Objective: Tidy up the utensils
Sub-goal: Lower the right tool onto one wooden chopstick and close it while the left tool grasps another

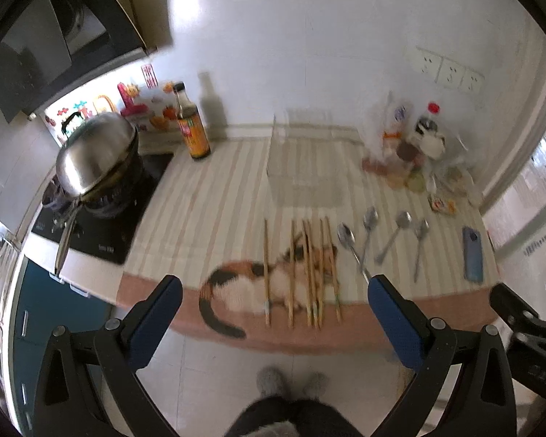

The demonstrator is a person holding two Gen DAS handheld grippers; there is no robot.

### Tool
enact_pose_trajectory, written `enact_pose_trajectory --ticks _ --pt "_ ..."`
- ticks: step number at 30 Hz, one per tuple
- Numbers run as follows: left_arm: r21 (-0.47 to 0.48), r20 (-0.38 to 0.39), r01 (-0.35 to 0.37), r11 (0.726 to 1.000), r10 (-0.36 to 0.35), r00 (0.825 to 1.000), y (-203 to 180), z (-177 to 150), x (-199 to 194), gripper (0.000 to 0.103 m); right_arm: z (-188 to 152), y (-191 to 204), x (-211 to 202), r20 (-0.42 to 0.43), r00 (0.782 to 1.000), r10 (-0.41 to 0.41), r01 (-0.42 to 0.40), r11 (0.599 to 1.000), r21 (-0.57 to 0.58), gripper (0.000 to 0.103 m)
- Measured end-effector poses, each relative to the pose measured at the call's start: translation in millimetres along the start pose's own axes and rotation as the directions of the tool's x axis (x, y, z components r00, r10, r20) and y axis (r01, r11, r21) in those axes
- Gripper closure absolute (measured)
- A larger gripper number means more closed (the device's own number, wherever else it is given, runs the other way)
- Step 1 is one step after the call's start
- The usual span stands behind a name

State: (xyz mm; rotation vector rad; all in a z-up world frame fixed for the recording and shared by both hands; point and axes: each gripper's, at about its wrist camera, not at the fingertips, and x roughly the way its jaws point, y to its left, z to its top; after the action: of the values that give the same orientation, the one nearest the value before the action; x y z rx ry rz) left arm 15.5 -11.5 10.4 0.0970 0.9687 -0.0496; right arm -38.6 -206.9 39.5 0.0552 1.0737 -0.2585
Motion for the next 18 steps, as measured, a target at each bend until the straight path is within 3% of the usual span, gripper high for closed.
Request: enact_pose_trajectory --ticks 5,9,11,13,16,18 --pt "-0.027 0.024 -0.115 0.993 0.116 0.993 15.6 9.7 40.8 0.000 4.0 -1.3 25.8 0.036 0.995 0.098 -0.100 0.994 0.044 0.000" --pt "-0.030 -0.060 -0.165 0.986 0.163 0.985 29.9 7.7 99.9 0.000 5.1 11.9 75.0 -0.006 0.991 0.131 -0.130 0.990 0.056 0.006" --pt "-0.033 -0.127 -0.159 0.987 0.153 0.980 38.8 2.4 131.1 0.000 3.4 21.9 105.9 -0.055 0.989 0.135 -0.132 0.990 0.056 0.032" --pt "-0.029 -0.202 -0.156 0.987 0.147 0.968 45.4 -1.4 168.6 0.000 1.4 34.2 139.1 -0.118 0.978 0.171 -0.167 0.985 0.048 0.049" --pt "-0.030 -0.320 -0.117 0.993 0.101 0.942 51.5 -9.2 222.5 0.009 0.1 54.9 187.6 -0.193 0.963 0.190 -0.186 0.982 0.040 0.064" --pt "-0.041 -0.400 -0.071 0.997 0.049 0.915 53.1 -14.3 255.0 0.022 -1.6 64.1 212.5 -0.228 0.956 0.183 -0.179 0.983 0.038 0.066"
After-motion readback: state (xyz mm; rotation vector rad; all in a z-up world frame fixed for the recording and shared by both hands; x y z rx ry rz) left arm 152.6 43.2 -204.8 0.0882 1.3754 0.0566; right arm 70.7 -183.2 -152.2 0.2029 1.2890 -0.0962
